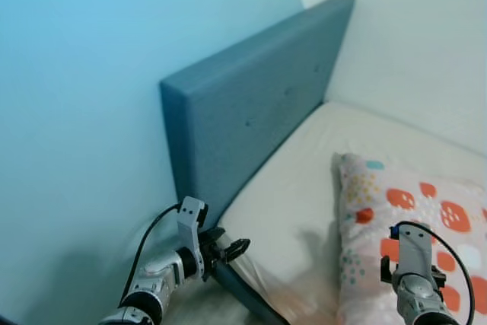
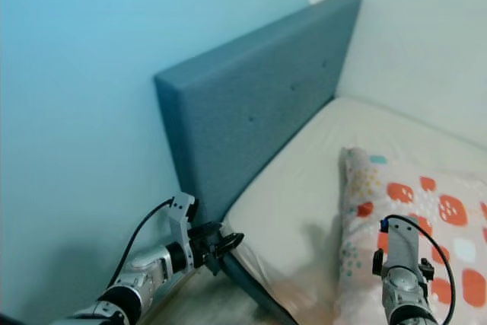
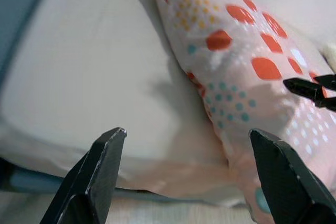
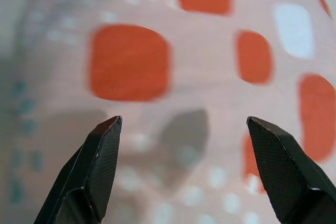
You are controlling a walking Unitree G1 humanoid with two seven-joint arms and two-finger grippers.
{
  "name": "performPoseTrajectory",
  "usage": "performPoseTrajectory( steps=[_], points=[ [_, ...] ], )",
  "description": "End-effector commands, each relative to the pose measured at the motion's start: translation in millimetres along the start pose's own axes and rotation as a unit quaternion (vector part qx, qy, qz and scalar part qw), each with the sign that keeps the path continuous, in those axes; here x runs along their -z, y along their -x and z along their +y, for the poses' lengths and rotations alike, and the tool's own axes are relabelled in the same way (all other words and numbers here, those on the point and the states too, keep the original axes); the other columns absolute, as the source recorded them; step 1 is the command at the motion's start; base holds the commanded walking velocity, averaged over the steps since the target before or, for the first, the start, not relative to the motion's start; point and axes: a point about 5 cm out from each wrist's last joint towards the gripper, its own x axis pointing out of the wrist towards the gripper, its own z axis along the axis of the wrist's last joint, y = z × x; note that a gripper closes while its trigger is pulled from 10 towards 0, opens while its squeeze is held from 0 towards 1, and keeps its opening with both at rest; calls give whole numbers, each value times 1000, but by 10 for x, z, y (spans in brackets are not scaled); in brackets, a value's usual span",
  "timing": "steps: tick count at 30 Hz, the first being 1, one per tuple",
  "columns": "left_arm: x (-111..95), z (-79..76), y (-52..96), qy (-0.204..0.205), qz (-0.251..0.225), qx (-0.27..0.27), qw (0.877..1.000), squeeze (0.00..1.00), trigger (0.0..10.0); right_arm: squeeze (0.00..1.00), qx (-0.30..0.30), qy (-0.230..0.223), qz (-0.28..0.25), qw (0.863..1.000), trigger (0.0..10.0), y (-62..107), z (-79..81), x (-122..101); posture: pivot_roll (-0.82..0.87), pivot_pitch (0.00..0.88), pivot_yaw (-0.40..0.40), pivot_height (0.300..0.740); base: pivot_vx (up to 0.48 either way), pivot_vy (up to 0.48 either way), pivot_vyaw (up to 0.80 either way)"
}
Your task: Clean up the room
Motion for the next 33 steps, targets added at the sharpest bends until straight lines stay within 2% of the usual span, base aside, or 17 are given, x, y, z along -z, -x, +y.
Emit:
performPoseTrajectory(
  steps=[1,2,3,4,7,9,12,13,16,19,20,21,25,29,33],
  points=[
    [65,17,25,13,2,-25,1000,0,10000,0,9,2,16,1000,10000,4,-58,80,80,14,-23,740,0,0,-763],
    [61,54,30,6,5,-56,998,0,10000,0,10,2,17,1000,10000,5,-61,85,81,11,-26,740,0,0,-763],
    [61,54,30,6,5,-56,998,0,10000,0,10,2,17,1000,10000,5,-61,85,81,11,-26,740,0,0,-763],
    [48,96,35,3,4,-93,996,0,10000,0,9,2,18,1000,10000,5,-62,87,81,11,-26,740,0,0,-763],
    [-7,176,34,24,-16,-166,986,0,10000,0,-6,-13,8,1000,10000,10,-14,68,77,10,-25,740,0,0,-760],
    [-14,187,32,31,-20,-179,983,0,10000,0,-15,-20,2,1000,10000,13,19,51,77,10,-25,740,0,0,-756],
    [-22,215,31,45,-24,-212,976,0,10000,0,-70,-41,-21,996,10000,39,216,-27,75,19,-26,740,0,0,-756],
    [-22,215,31,45,-24,-212,976,0,10000,0,-70,-41,-21,996,10000,39,216,-27,75,19,-26,740,0,0,-756],
    [18,229,44,23,-3,-243,970,0,10000,0,-134,-56,-46,988,10000,90,456,-117,75,20,-24,740,0,0,-754],
    [39,248,65,15,5,-261,965,0,10000,0,-158,-57,-56,984,10000,116,550,-154,74,21,-24,740,0,0,-756],
    [57,267,86,13,10,-278,960,0,10000,0,-179,-60,-65,980,10000,141,632,-188,74,21,-24,740,0,0,-756],
    [87,313,138,3,23,-311,950,0,10000,0,-220,-67,-82,970,10000,190,780,-266,74,24,-25,740,0,0,-756],
    [100,344,170,0,30,-331,943,0,10000,0,-244,-70,-94,963,10000,220,857,-318,74,24,-25,740,0,0,-756],
    [88,410,221,10,34,-370,928,0,10000,0,-290,-87,-120,945,10000,268,971,-486,80,26,-31,740,0,0,-756],
    [67,428,225,18,31,-382,923,0,10000,0,-307,-92,-133,938,10000,288,1012,-573,80,26,-31,740,0,0,-756]
  ],
)
